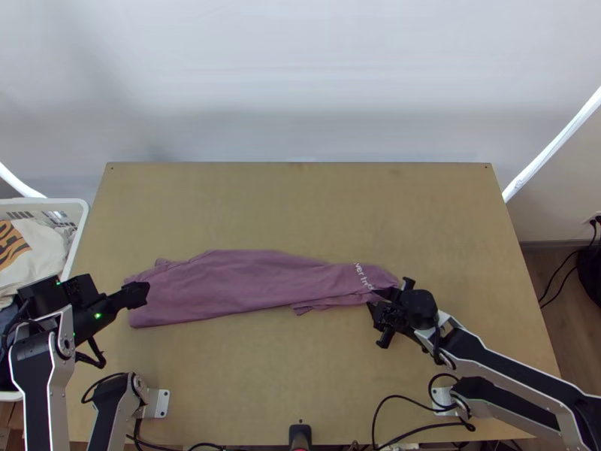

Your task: Fold the t-shirt

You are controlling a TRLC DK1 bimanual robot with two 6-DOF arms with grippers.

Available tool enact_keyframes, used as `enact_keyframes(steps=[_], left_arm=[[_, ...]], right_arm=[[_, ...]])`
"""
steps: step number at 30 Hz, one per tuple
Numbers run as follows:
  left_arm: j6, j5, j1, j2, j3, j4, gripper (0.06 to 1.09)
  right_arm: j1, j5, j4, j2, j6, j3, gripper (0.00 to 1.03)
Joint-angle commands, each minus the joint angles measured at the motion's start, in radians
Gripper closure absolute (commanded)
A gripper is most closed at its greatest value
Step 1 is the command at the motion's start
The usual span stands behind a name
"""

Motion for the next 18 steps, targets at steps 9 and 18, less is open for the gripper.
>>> enact_keyframes(steps=[9, 18], left_arm=[[-0.014, 0.014, 0.008, -0.003, -0.02, 0.005, 0.1], [-0.014, 0.014, 0.008, 0.002, -0.02, 0.007, 0.1]], right_arm=[[-0.004, -0.002, 0.042, 0.064, 0.006, 0.031, 0.93], [0.008, -0.001, 0.079, -0.002, -0.022, -0.016, 1.0]])
